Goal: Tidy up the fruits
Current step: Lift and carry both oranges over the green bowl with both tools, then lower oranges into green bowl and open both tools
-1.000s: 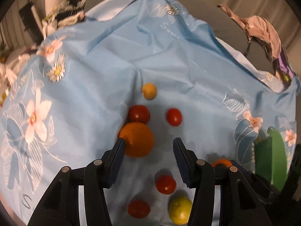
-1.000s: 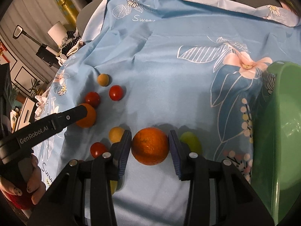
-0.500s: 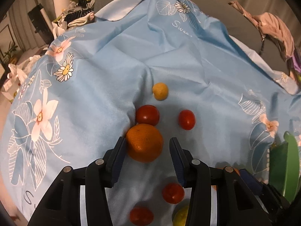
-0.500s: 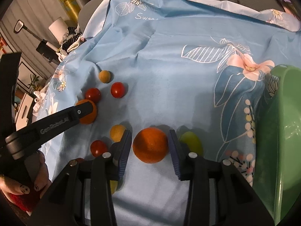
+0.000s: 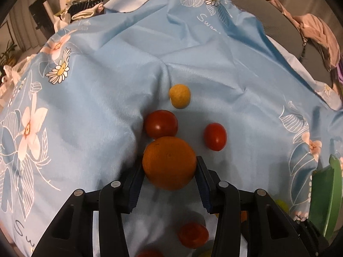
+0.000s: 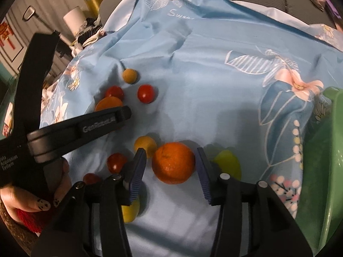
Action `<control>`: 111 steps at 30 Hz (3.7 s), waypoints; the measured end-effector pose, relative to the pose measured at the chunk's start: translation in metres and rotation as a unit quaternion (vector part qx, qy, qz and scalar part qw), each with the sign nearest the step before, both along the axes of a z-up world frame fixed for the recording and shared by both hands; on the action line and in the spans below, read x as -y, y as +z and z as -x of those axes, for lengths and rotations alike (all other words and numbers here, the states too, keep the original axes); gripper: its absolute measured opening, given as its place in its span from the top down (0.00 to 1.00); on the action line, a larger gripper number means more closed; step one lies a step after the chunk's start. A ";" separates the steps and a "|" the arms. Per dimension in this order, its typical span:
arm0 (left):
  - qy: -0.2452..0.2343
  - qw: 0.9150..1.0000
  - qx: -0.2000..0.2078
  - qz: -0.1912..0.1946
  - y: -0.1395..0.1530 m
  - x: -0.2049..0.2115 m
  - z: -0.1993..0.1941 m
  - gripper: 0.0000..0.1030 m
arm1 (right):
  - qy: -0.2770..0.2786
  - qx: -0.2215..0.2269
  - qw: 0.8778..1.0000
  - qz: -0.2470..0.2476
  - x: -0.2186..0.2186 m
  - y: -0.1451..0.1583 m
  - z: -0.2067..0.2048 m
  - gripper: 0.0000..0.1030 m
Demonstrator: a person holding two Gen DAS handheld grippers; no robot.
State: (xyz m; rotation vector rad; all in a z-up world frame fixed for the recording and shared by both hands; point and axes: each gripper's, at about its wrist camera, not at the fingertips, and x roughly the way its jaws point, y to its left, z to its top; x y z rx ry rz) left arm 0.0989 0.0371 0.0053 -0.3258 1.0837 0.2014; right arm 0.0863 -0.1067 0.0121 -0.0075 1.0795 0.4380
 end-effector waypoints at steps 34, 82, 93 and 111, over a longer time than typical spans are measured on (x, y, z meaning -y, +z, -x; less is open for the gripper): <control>-0.092 0.980 0.174 -0.001 0.100 0.057 0.074 0.56 | -0.123 0.119 0.979 -0.113 0.083 0.082 0.044 0.58; -0.330 0.935 0.127 0.023 0.076 0.232 0.059 0.56 | -0.390 0.121 0.910 -0.075 0.238 0.076 0.074 0.58; -0.341 0.931 0.125 0.039 0.073 0.236 0.060 0.56 | -0.386 0.112 0.913 -0.064 0.237 0.073 0.071 0.57; -0.343 0.931 0.115 0.036 0.066 0.241 0.057 0.56 | -0.385 0.091 0.918 -0.044 0.237 0.062 0.065 0.57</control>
